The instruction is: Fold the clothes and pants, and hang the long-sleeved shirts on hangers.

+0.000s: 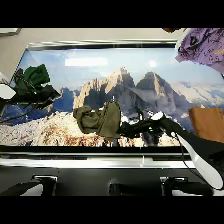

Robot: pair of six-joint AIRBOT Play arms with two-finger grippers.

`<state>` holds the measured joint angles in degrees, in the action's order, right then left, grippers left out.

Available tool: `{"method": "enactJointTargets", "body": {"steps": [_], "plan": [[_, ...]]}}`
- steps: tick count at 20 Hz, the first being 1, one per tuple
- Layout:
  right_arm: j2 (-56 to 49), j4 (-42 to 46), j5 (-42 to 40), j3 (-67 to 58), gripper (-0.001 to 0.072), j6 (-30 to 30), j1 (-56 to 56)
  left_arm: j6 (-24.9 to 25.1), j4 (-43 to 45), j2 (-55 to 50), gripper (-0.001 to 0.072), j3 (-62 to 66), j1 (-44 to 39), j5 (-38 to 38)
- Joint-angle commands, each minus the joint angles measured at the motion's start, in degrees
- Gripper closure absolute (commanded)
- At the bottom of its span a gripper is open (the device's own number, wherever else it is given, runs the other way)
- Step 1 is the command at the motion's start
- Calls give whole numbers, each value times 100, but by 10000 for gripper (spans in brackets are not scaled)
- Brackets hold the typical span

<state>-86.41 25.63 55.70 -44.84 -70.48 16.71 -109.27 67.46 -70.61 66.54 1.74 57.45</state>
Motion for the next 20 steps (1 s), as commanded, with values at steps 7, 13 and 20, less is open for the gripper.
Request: {"method": "enactJointTargets", "body": {"steps": [7, 13, 20], "plan": [[-107, -94, -308, 4, 685, -74, 166, 413, -195, -741, 163, 2, -4, 273], [295, 234, -125, 2, 685, -308, 166, 1097, -857, -1639, 164, 4, -4, 197], [404, 229, -7, 2, 685, -507, 166, 1440, -1572, -2400, 202, 7, -7, -295]]}}
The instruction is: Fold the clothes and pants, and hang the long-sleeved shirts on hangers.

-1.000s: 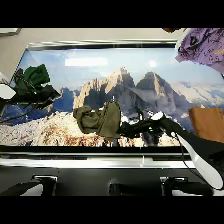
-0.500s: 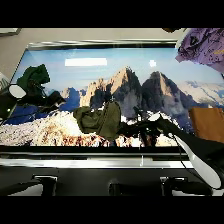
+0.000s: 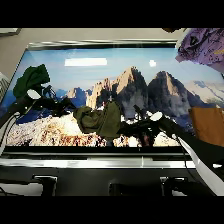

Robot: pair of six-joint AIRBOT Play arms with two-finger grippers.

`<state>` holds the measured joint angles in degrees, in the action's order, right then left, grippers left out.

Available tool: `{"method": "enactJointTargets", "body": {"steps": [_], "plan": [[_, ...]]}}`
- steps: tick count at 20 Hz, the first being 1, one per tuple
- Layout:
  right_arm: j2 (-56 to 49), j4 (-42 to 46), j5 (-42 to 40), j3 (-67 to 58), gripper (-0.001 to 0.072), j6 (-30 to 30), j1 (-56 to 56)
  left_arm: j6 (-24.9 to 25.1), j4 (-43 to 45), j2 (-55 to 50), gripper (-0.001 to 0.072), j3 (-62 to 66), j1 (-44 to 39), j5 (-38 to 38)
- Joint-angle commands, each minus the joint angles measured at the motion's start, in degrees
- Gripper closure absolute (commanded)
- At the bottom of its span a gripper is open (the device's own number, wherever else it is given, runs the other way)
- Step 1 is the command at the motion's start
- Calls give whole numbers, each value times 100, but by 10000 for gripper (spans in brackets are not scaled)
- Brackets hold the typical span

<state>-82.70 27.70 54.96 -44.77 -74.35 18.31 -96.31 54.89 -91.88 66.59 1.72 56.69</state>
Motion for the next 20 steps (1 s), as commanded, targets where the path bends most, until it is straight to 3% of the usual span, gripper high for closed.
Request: {"method": "enactJointTargets", "body": {"steps": [1, 4, 7, 10, 13, 20], "plan": [[33, 22, 87, -4, 685, -138, 7, 192, -422, -345, 284, 2, -15, -258], [79, 22, 52, -4, 686, -166, 4, 267, -697, -533, 686, 2, -125, -278], [306, 264, -22, -116, 686, -308, 4, 354, -691, -442, 692, 15, -133, -273], [640, 1705, 278, -874, 686, -1040, -275, 339, -568, -17, 695, 278, 66, -271], [1058, 3021, 699, -2227, 687, -1473, -820, 227, 313, 693, 696, 1069, 221, -184], [2057, 5090, 1604, -5724, 686, -1482, -1298, 151, 2494, 2623, 695, 3416, 236, 157]]}}
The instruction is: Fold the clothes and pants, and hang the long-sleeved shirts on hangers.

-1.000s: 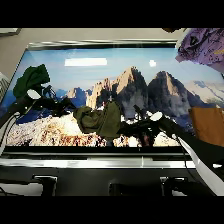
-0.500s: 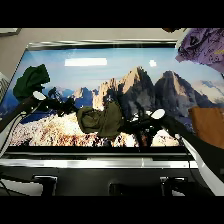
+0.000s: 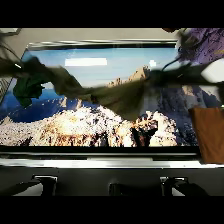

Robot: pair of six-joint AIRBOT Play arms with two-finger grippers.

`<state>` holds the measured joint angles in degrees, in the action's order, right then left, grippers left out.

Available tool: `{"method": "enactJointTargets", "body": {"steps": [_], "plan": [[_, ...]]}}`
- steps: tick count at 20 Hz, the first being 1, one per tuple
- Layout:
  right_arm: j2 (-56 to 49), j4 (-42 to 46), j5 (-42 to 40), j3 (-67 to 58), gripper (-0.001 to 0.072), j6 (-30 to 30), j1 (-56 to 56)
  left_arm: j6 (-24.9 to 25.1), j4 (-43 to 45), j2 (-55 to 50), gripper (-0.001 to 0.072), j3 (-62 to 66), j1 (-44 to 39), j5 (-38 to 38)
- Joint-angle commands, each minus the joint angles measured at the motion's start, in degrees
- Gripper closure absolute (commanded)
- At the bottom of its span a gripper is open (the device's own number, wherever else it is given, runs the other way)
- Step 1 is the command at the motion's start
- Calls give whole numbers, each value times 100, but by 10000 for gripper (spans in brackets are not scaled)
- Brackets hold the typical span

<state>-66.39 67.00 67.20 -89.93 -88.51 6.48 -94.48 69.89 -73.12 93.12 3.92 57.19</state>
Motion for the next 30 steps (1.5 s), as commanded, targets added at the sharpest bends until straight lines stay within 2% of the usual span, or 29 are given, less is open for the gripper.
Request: {"method": "enactJointTargets", "body": {"steps": [1, 3, 6, 8, 11, 15, 18, 20, 22, 25, 27, 30], "plan": [[629, 1440, 442, -1456, 686, -66, -116, -118, 1241, 1064, 695, 863, 15, 105], [1113, 1895, 507, -1729, 686, -68, -116, -223, 1613, 1746, 694, 885, 15, 142], [1829, 2184, 487, -1762, 686, -83, -116, -389, 1679, 2498, 693, 885, 15, 446], [2098, 2201, 492, -1762, 686, -188, -116, -437, 1681, 2798, 694, 885, 15, 767], [2017, 2166, 566, -1753, 686, -542, -116, -785, 1690, 2857, 693, 850, 15, 1261], [820, 1987, 1449, -1753, 685, -667, -116, -1167, 1534, 2549, 693, -55, 15, 1451], [-557, 1106, 2009, -1596, 685, -667, -114, -1167, 1075, 2024, 693, -1298, 15, 1423], [-1604, 568, 1989, -1493, 685, -662, -114, -1165, 894, 1449, 693, -2186, 15, 1200], [-2568, 501, 1578, -1493, 685, -671, -116, -1165, 896, 706, 693, -2889, 17, 590], [-3628, 494, 463, -1493, 685, -887, -116, -1163, 894, -450, 692, -3073, 35, -315], [-4044, 380, -92, -1493, 685, -1185, -116, -1161, 898, -1051, 693, -2900, 46, -723], [-4291, 136, -654, -1493, 685, -1513, -116, -1161, 896, -1591, 692, -2522, 118, -922]]}}
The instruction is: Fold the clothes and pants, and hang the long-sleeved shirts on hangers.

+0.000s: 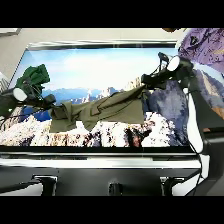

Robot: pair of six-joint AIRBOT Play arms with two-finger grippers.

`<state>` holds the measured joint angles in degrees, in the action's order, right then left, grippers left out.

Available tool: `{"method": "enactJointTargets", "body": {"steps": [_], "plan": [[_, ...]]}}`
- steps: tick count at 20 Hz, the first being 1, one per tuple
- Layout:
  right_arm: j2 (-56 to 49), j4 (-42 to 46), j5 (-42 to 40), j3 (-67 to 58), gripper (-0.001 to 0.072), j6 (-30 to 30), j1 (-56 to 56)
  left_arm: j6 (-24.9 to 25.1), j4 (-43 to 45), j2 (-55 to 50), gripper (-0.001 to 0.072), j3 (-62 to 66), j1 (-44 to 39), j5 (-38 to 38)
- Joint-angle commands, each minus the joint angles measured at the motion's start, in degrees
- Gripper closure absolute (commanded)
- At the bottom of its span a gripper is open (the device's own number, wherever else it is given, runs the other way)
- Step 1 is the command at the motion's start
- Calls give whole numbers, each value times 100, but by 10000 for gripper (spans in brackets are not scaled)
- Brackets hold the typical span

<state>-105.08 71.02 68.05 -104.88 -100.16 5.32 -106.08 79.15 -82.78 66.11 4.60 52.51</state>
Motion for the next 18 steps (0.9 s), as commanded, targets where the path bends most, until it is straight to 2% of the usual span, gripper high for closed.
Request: {"method": "enactJointTargets", "body": {"steps": [1, 2, 3, 4, 5, 6, 9, 11, 12, 13, 14, 18], "plan": [[-426, -323, -857, 2, 684, -374, 0, 0, -28, -699, 689, 297, 94, -442], [-424, -354, -859, -35, 680, -382, 0, 2, -28, -717, 684, 409, 157, -400], [-415, -332, -732, -118, 623, -382, -24, 20, -28, -702, 608, 531, 254, -264], [-396, -343, -455, -262, 558, -382, -94, 24, -22, -671, 486, 697, 402, 17], [-345, -354, -114, -404, 444, -302, -219, 114, -11, -625, 289, 844, 581, 315], [-212, -448, 234, -457, 369, -2, -435, 385, -11, -520, 109, 933, 807, 632], [199, -881, 1294, -415, 352, 973, -1346, 857, -17, -15, 97, 752, 1578, 1449], [431, -1178, 1923, -11, 351, 1497, -1923, 1141, -144, 413, 98, 280, 2068, 1703], [577, -1377, 2059, 446, 315, 1661, -2149, 1318, -339, 645, 98, -37, 2293, 1711], [728, -1720, 2000, 997, 250, 1832, -2315, 1425, -605, 850, 99, -354, 2492, 1650], [872, -2090, 1891, 1635, 235, 2070, -2420, 1482, -850, 990, 99, -616, 2629, 1580], [1003, -2337, 1311, 3462, 235, 2597, -2155, 1484, -1001, 1027, 98, -997, 2706, 1547]]}}
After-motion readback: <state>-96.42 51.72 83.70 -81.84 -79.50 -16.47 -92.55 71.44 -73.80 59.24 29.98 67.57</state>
